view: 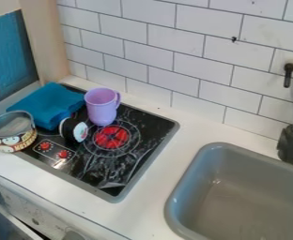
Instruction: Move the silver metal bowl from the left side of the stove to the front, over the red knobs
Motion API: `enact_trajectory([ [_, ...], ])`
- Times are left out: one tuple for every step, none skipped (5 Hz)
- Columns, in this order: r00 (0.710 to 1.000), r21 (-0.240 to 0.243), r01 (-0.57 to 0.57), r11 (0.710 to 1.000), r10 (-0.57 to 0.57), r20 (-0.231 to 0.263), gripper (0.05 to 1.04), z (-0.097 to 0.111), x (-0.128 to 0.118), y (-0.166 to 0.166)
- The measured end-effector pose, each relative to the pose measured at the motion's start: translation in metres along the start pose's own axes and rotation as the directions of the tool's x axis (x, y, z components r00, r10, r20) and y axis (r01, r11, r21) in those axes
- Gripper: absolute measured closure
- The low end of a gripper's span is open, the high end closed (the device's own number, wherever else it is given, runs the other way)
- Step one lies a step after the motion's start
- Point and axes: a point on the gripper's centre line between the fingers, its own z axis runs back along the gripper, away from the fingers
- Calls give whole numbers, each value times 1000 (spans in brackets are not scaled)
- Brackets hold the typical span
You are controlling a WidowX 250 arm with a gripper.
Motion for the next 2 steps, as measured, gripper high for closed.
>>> enact_trajectory([
  [1000, -35, 7, 999, -8, -21, 83, -9, -3, 1],
  [999, -106, 30, 994, -34, -38, 83, -18, -1, -5],
])
